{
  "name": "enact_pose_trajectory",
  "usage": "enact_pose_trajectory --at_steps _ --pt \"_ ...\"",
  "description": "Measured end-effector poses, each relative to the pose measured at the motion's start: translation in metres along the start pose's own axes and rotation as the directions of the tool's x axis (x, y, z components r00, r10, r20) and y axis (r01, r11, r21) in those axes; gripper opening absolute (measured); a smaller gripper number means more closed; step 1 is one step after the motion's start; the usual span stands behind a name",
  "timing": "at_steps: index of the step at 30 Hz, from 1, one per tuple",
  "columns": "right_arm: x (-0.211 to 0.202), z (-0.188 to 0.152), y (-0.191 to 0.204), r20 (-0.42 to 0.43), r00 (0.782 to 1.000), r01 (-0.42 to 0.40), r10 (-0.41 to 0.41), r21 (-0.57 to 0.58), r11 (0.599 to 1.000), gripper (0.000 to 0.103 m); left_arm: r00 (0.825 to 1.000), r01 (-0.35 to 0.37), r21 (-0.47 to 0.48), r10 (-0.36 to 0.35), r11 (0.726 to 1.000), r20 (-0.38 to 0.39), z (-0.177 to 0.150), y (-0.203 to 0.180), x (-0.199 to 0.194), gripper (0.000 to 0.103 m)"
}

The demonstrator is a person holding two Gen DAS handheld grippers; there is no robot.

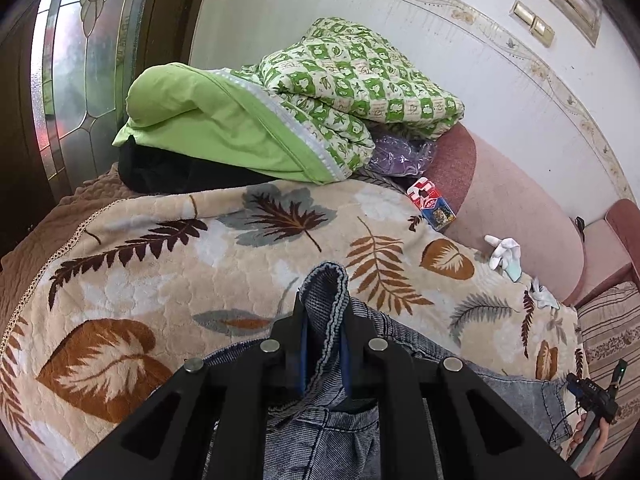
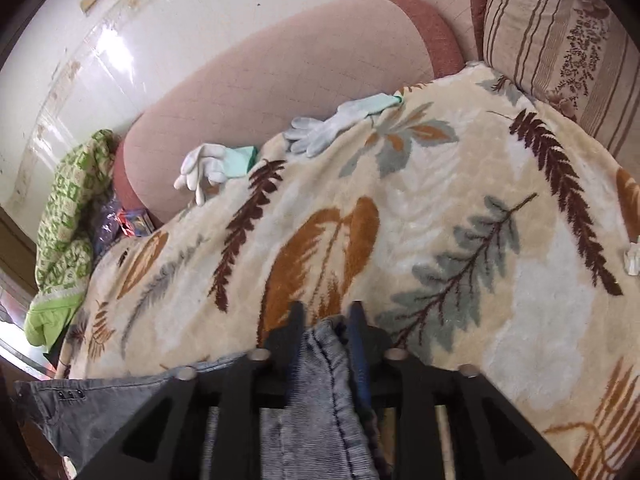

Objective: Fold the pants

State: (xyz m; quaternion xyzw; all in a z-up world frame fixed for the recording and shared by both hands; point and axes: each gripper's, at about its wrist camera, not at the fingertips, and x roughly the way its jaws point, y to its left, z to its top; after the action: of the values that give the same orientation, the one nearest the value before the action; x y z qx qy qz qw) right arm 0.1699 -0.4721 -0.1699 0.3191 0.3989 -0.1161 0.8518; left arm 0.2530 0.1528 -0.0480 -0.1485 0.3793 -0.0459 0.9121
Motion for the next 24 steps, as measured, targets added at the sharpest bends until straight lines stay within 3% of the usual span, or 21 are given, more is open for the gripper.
enact_pose_trajectory --at_steps 1,4,7,9,13,17,21,24 --pt "0.002 -0.001 0.000 -0.003 1.000 0.003 -0.003 0.003 1.000 0.069 1.000 -0.005 0.001 0.005 1.000 -0.001 0.000 0.000 0.001 0.013" --pt "0.012 -0.004 -0.006 -0.014 0.999 -0.043 0.044 0.045 0.998 0.070 1.000 -0.017 0.011 0.017 1.000 -0.005 -0.001 -0.002 0.004 0.013" --pt "0.022 -0.005 0.001 -0.032 0.999 -0.035 0.036 0.030 0.999 0.069 1.000 -0.024 0.010 0.024 1.000 -0.007 -0.001 -0.003 0.007 0.013" --pt "0.029 -0.008 0.009 -0.052 0.998 -0.021 0.021 -0.005 1.000 0.065 1.000 -0.029 0.010 0.029 1.000 -0.010 0.000 -0.003 0.009 0.013" --pt "0.045 -0.013 0.023 -0.071 0.995 0.057 -0.064 -0.092 0.994 0.035 0.999 -0.035 0.011 0.035 0.999 -0.013 -0.001 -0.003 0.011 0.013" --pt "0.039 -0.015 0.026 -0.047 0.993 0.100 -0.106 -0.114 0.988 0.020 1.000 -0.021 -0.014 0.021 1.000 -0.006 0.000 0.000 0.004 0.013" --pt "0.012 -0.018 0.024 0.000 0.997 0.076 -0.076 -0.102 0.992 0.016 1.000 0.016 -0.035 -0.015 0.999 0.019 0.000 0.003 -0.014 0.013" --pt "-0.022 -0.024 0.017 0.030 0.999 -0.021 0.023 -0.055 0.998 0.014 0.998 0.045 -0.036 -0.043 0.998 0.045 -0.003 0.003 -0.031 0.013"
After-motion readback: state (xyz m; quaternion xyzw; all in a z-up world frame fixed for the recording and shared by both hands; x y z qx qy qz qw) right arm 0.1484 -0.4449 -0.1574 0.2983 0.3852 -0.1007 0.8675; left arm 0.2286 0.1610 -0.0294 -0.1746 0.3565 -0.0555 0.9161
